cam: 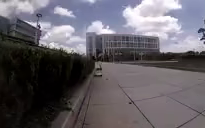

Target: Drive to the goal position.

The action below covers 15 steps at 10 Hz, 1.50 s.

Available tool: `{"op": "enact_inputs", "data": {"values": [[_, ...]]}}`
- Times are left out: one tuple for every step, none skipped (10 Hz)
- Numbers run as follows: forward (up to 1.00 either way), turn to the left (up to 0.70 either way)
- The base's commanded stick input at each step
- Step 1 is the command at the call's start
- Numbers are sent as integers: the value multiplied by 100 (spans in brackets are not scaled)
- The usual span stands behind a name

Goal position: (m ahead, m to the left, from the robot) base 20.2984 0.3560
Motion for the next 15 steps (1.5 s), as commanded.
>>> {"op": "enact_inputs", "data": {"values": [[4,0],[4,0],[4,0],[4,0],[1,0],[2,0],[4,0],[4,0],[4,0],[4,0],[4,0],[4,0],[4,0],[4,0],[4,0]]}}
